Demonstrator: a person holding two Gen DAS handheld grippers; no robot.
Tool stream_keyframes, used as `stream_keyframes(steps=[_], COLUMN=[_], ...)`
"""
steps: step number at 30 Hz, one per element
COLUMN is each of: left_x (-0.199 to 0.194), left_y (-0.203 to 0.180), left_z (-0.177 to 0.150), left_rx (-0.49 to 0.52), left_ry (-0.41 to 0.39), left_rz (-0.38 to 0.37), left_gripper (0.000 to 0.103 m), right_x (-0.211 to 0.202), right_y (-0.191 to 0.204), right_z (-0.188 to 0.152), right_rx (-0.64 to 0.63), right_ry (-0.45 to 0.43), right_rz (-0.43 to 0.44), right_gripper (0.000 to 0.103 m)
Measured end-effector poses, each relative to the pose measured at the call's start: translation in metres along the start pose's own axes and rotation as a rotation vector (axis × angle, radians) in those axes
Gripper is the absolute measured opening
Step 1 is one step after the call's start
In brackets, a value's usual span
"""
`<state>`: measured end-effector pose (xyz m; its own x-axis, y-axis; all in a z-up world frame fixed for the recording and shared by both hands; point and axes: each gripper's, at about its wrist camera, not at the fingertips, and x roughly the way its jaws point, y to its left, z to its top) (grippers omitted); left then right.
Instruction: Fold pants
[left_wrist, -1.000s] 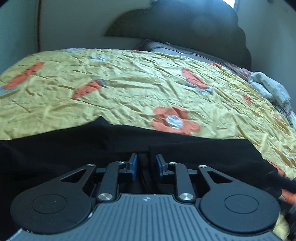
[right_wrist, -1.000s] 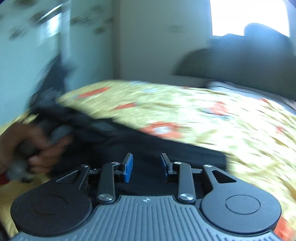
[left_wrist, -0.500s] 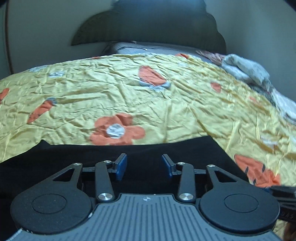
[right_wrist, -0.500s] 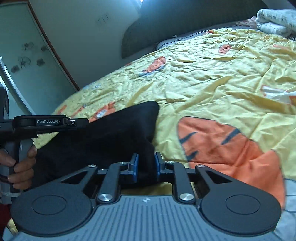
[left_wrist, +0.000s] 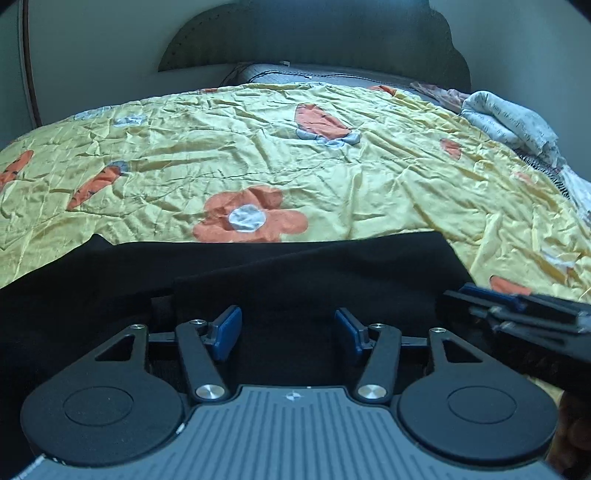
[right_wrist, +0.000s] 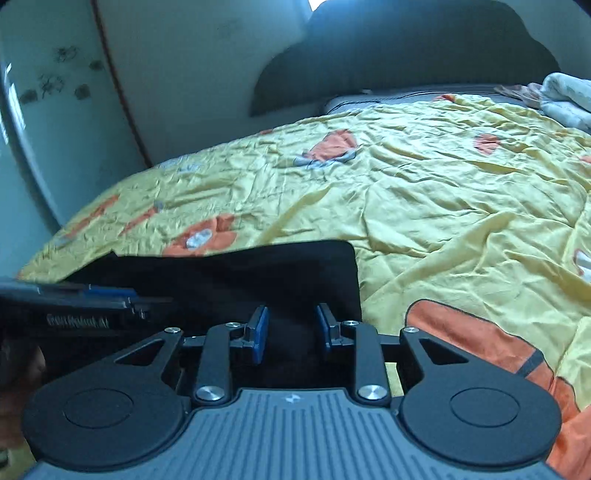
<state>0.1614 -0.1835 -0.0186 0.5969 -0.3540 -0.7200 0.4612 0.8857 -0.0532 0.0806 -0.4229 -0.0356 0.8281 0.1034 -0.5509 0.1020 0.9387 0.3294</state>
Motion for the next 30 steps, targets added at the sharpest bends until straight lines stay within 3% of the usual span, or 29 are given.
stream_keyframes(steps=[2,4,6,11,14,20,26,30], left_x=[-0.001,-0.001,-0.001,-0.005,-0.009,-0.011,-0.019,-0.017], left_y=[-0.002,-0.003,-0.003,-0.001,0.003,0.008,0.013,0.018], left_z=[-0.002,-0.003,-0.003,-0.007,-0.008,-0.015,-0.018,-0.021], left_rx=[0.024,0.032,0.026,0.023,0.016,0.023,0.016,0.014], left_ry=[-0.017,-0.024,-0.023,-0.023,-0.030,-0.029,-0.041,-0.031], left_rz=[0.022,0.033,0.028,0.023,0.032,0.042,0.035,0.049], left_gripper=[0.062,0.065,0.067,0.068,0.068,0.069,0.069,0.070], right_x=[-0.012,-0.020,-0.021,-0.012,-0.019,-0.009,-0.017,-0.006], right_y=[0.011,0.027,0.039,0.048,0.056,0.064,0.074,0.077], right_z=[-0.001,-0.004,-0.010,-0.020,-0.019,-0.027,-0.025,-0.030], right_rx=[-0.028,-0.097,-0.167,-0.207,-0.214,-0.253,-0.257,-0.278], right_ry=[-0.037,-0.039,-0.026,0.009,-0.020,0.028,-0.001,0.045], right_rz=[0.005,0.014,0.017,-0.044,-0.024,-0.048,-0.050,-0.070], right_gripper=[0.031,0.051,0.064,0.064,0.064,0.064,0.064,0.064])
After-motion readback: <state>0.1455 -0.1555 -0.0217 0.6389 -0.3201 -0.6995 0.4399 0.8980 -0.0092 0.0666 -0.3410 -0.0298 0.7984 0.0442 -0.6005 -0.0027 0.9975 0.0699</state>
